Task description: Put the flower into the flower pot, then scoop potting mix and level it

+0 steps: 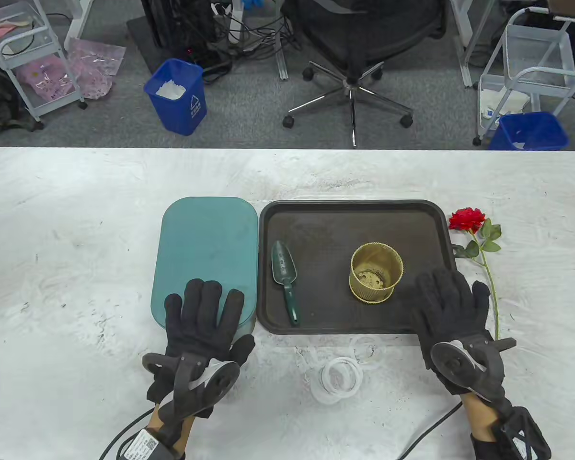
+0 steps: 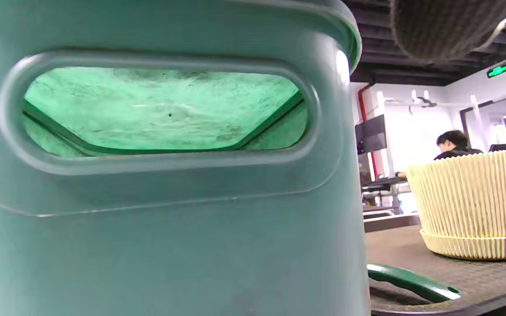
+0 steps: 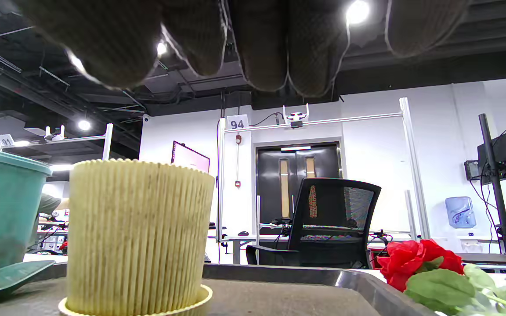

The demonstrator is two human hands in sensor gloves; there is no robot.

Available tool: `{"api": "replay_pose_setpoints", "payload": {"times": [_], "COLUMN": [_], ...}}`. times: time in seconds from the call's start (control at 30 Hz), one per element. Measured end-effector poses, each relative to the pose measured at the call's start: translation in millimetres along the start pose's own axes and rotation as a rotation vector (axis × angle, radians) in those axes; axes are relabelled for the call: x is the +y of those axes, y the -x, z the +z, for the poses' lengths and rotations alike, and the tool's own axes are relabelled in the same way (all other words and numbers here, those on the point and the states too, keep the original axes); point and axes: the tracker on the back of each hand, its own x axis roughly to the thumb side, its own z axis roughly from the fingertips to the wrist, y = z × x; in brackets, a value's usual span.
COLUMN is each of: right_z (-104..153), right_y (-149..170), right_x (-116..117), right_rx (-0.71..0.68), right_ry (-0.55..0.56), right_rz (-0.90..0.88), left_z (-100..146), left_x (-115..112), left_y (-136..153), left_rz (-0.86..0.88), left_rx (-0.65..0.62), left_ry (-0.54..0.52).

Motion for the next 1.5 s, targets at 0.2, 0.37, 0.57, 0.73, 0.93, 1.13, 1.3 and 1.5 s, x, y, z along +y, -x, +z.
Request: {"api": "replay_pose_setpoints", "payload": {"times": [0.2,0.37,0.57,0.73,0.93,1.13,1.3,1.5], "right_z": [0,0,0,0,0,1,1,1], "right_y": [0,0,0,-1,-2,-4,-3,-4], "right_x": [0,0,1,1,1,-1,0,1], "right_rx": [0.0,0.002,0.003,-0.001,-0.008,-0.016,-0.011,-0.023], "right_ry": [0.003,0.001,-0.005,-0.005,-0.002,0.005,-0.006,-0.018], "right_rz": [0.003,-0.002,-0.001,0.002,0.004,0.002,-0.003,-0.002], "left_z": [0,0,0,1,-6,-44,-52,-36], "left_x": [0,0,0,2,27,50,36,6], "left_y": [0,0,1,0,-2,-5,-17,-28], "left_rz": [0.003,0.004,0.003,0.007,0.005,-0.044,-0.009,-0.206], "left_rx": [0.002,0.003,0.005,0.0,0.0,-0.015,-0.009,-0.062], "left_ry": [-0.006,-0.004,-0.009,-0.019,-0.134,-0.182,-0.172,-0.037]}}
